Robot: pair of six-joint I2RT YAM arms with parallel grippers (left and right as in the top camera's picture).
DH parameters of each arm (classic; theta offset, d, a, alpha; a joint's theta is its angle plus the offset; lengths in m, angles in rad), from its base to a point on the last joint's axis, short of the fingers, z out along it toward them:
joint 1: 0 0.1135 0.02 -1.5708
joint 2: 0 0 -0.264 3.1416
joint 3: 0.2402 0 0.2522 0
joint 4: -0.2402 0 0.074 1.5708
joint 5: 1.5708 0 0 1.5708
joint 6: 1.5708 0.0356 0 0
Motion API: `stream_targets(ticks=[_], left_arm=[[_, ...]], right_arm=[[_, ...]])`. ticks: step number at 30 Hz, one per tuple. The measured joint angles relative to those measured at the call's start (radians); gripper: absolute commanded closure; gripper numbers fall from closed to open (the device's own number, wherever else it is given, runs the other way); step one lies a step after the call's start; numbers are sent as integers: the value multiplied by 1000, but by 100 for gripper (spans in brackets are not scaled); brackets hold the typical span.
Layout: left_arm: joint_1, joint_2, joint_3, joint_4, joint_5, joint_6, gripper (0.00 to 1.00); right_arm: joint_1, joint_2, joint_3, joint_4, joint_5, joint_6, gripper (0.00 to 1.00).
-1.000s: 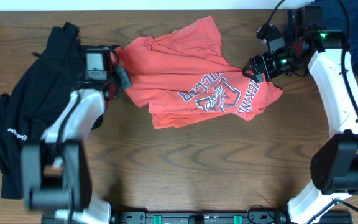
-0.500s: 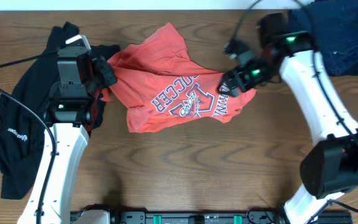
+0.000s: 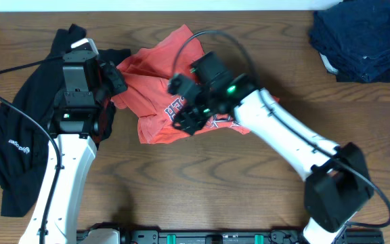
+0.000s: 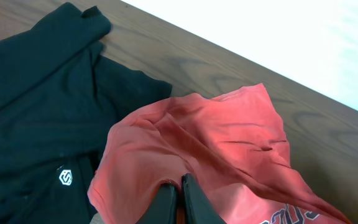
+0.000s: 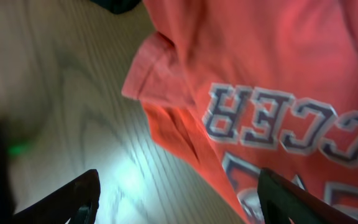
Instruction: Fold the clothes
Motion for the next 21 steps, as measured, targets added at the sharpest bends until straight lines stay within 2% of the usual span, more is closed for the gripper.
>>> stream_targets(ticks=[3, 7, 16, 21], left_arm=[[0, 0, 0, -13, -1, 0, 94], [0, 0, 0, -21, -5, 0, 94], [48, 0, 0, -87, -43, 0, 94], [59, 0, 0, -107, -45, 0, 94]], right_arm=[[56, 13, -1, -10, 106, 24, 20], [53, 15, -11, -89, 238, 46, 20], [-146, 16, -147, -75, 348, 132, 22], [-235, 16, -211, 21, 338, 167, 30]])
